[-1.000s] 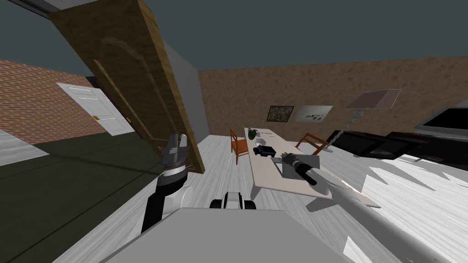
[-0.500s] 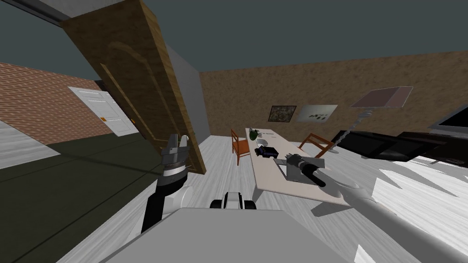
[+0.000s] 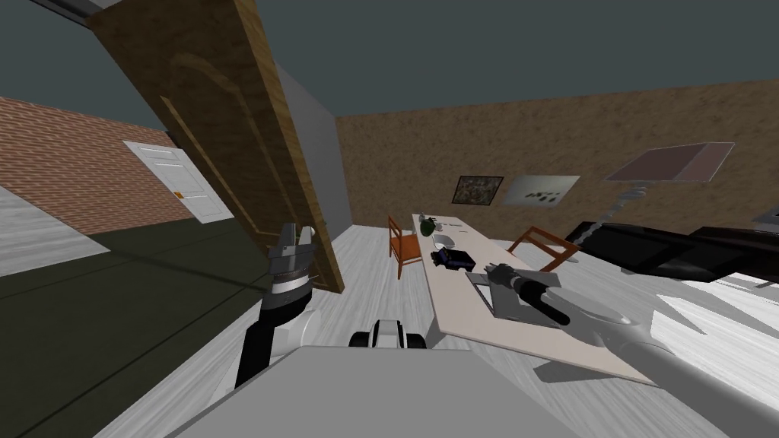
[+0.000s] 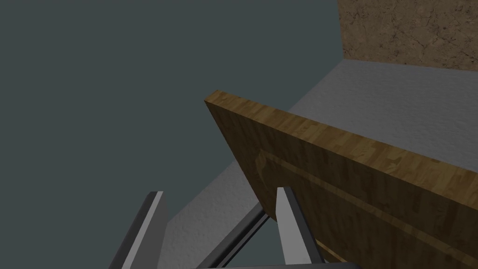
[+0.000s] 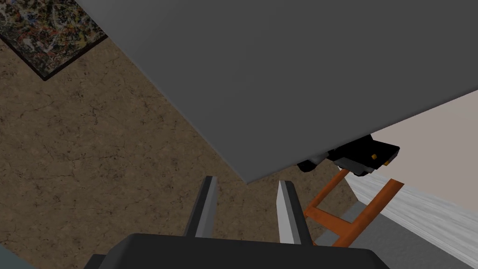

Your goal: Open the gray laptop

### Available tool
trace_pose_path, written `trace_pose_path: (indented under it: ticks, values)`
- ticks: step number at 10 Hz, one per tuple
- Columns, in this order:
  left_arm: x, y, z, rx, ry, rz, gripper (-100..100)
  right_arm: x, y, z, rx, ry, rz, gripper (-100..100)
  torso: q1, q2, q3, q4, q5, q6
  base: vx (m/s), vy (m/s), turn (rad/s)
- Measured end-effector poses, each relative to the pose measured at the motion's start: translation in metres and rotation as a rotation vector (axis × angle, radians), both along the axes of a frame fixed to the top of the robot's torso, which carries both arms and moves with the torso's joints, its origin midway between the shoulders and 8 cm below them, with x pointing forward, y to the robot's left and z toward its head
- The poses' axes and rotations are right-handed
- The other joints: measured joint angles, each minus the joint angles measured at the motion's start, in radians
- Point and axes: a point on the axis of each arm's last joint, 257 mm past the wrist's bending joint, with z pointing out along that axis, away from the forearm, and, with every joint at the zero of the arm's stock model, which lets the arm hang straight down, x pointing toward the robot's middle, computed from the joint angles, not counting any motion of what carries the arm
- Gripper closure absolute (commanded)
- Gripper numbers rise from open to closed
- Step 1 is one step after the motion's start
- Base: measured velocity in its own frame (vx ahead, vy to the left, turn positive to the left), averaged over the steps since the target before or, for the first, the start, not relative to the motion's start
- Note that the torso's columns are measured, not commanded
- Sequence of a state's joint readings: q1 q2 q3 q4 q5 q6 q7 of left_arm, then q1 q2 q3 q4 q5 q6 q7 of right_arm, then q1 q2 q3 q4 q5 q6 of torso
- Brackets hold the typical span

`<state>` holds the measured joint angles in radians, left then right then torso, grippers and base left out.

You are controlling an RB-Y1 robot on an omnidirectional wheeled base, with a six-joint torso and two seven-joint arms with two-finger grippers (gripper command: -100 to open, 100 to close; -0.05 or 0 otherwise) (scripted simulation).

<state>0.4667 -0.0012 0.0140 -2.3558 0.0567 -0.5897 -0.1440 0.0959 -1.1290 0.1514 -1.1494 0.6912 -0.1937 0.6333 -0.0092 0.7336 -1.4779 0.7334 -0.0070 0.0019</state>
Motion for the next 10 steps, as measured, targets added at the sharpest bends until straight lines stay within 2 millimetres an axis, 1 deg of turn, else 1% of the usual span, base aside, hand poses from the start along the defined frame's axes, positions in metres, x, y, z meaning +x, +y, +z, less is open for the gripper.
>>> trace_pose_path:
  ticks: [2,3,4,5,7,8,10]
  values:
    - [0.000,0.000,0.000,0.000,0.000,0.000,0,-0.026,-0.014,-0.009,0.012,0.069,-0.011,100,0.004,0.000,-0.001,-0.001,0.000,0.002,0.157,0.047,0.027]
    - [0.000,0.000,0.000,0.000,0.000,0.000,0,-0.033,-0.020,-0.012,0.018,0.089,-0.017,100,0.002,0.004,0.002,0.001,0.001,0.001,0.107,0.044,0.045]
    - [0.000,0.000,0.000,0.000,0.000,0.000,0,-0.044,-0.029,-0.015,0.019,0.116,-0.021,100,0.004,0.007,0.004,0.003,0.003,0.002,0.123,0.054,0.063]
    - [0.000,0.000,0.000,0.000,0.000,0.000,0,-0.057,-0.038,-0.019,0.024,0.150,-0.031,100,0.006,0.007,0.004,0.003,0.004,0.002,0.092,0.038,0.005]
    - [0.000,0.000,0.000,0.000,0.000,0.000,0,-0.076,-0.049,-0.022,0.031,0.201,-0.043,100,0.009,0.008,0.004,0.005,0.007,0.000,0.066,0.023,0.015]
    - [0.000,0.000,0.000,0.000,0.000,0.000,0,-0.077,-0.049,-0.021,0.033,0.203,-0.045,-100,0.009,0.008,0.004,0.005,0.007,-0.001,0.024,0.006,0.059]
    - [0.000,0.000,0.000,0.000,0.000,0.000,0,-0.093,-0.061,-0.024,0.052,0.231,-0.068,-100,0.009,0.005,0.003,0.005,0.007,-0.002,0.026,0.008,0.045]
